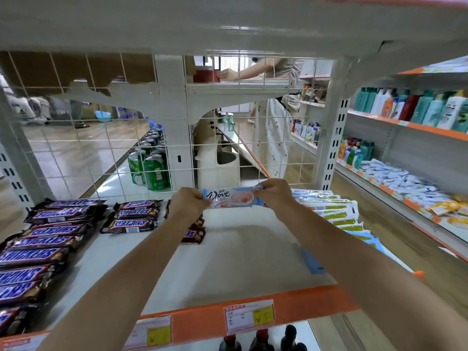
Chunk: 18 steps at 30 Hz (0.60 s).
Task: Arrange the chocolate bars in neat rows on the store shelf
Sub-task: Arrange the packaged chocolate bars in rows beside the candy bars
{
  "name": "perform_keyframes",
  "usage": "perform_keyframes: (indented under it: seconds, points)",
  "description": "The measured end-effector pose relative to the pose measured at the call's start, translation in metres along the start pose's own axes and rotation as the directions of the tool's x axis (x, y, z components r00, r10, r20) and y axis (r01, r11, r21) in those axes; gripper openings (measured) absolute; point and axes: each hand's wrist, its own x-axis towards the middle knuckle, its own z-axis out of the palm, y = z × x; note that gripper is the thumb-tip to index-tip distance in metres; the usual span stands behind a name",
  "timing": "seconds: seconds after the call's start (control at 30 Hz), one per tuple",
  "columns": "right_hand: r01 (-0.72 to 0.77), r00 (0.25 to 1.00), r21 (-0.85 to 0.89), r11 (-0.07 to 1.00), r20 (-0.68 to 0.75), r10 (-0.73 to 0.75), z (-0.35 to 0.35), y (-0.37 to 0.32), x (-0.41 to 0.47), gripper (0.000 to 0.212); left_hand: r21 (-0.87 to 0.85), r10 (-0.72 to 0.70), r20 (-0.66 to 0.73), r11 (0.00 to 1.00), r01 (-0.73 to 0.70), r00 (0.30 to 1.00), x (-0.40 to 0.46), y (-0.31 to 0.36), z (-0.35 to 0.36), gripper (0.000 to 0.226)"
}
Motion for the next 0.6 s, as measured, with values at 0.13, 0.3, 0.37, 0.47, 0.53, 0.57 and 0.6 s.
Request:
perform_keyframes:
  seconds: [0.13,0.3,0.37,0.47,0.53,0.57,0.6]
  points:
    - [0.01,1.0,-0.067,0.998,-0.007,-0.01,0.007,0.003,0.011,0.016,0.088,-0.022,0.041,0.996,0.018,0.999,0.006,0.002,0.003,0.02]
    - [-0.026,1.0,-0.147,0.989,0.01,0.027,0.018,0.015,0.02,0.022,0.121,-0.033,0.069,0.992,0.024,0.997,0.017,-0.002,0.009,0.019]
    - [-0.033,0.999,-0.184,0.982,0.023,0.038,0.022,0.017,0.023,0.024,0.13,-0.032,0.087,0.991,0.02,0.996,0.02,-0.003,0.01,0.015]
    - [-0.046,0.996,-0.208,0.977,0.061,0.06,0.027,0.018,0.027,0.026,0.217,-0.002,0.091,0.976,-0.018,0.996,0.021,-0.004,0.009,0.012]
    - [-0.055,0.994,-0.241,0.969,0.083,0.077,0.031,0.018,0.028,0.027,0.271,0.005,0.095,0.962,-0.031,0.995,0.022,-0.006,0.008,0.014]
    - [-0.058,0.992,-0.259,0.964,0.096,0.086,0.033,0.019,0.028,0.029,0.292,0.001,0.098,0.956,-0.029,0.995,0.024,-0.007,0.008,0.016]
    - [-0.061,0.99,-0.272,0.96,0.104,0.092,0.035,0.019,0.029,0.031,0.305,0.0,0.097,0.952,-0.029,0.995,0.027,-0.009,0.008,0.017]
